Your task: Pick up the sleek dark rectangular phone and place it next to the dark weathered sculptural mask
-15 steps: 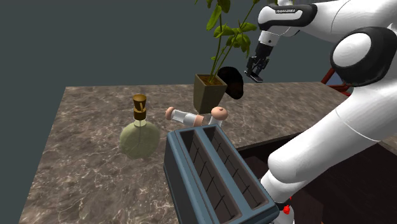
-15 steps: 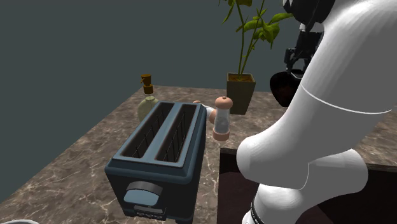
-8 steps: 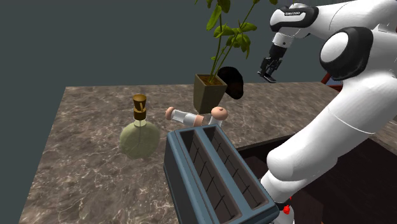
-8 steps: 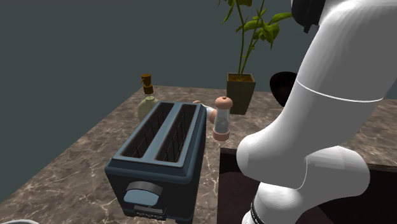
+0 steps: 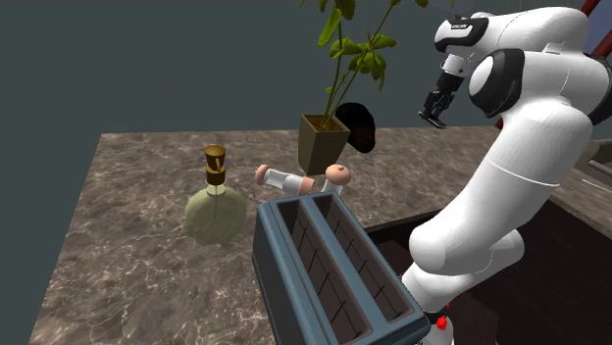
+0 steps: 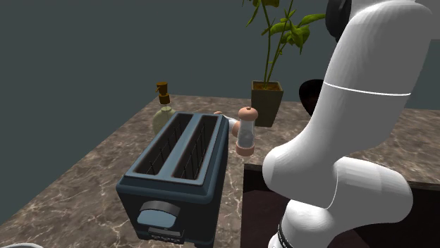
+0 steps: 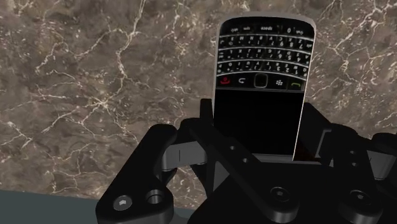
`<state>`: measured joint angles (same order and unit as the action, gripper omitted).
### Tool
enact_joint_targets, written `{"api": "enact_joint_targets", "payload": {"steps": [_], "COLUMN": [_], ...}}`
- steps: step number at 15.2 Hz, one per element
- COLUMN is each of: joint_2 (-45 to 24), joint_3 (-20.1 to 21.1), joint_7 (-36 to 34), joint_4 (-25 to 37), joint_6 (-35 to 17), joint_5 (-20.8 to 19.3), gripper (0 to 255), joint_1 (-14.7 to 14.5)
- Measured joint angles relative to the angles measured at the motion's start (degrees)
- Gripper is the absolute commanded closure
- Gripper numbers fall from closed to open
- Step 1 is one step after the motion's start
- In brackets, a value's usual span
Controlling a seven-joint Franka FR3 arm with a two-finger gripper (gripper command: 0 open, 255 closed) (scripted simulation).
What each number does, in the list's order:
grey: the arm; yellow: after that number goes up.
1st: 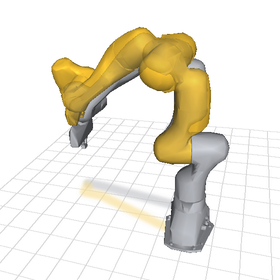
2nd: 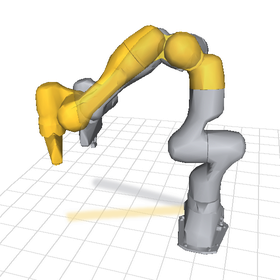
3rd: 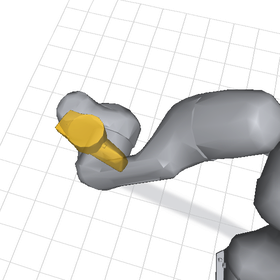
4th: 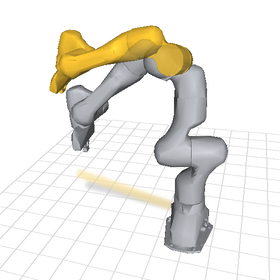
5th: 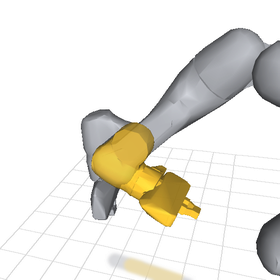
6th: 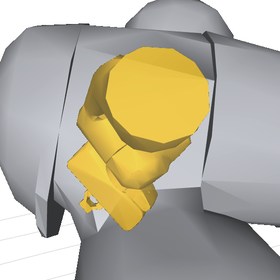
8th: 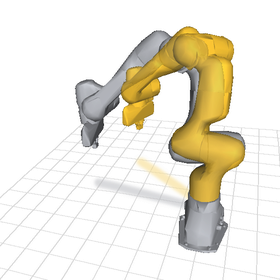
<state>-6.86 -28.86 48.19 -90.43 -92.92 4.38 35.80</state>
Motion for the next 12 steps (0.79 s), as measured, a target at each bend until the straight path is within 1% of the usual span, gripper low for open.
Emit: {"api": "enact_joint_targets", "payload": {"steps": [1,3,12], "joint_2": [-0.84,-1.36,-1.16], "joint_3": [-0.26,-0.41,-0.26], "joint_7": [0.76,1.38,1.61], "joint_4": [0.77,-0.06,-7.19], "joint_6": [0.07,-1.19,-8.12], "joint_5": [0.38,0.62,0.61], "gripper": [255,255,255], "joint_1": [0.47,0.76,0.50]}}
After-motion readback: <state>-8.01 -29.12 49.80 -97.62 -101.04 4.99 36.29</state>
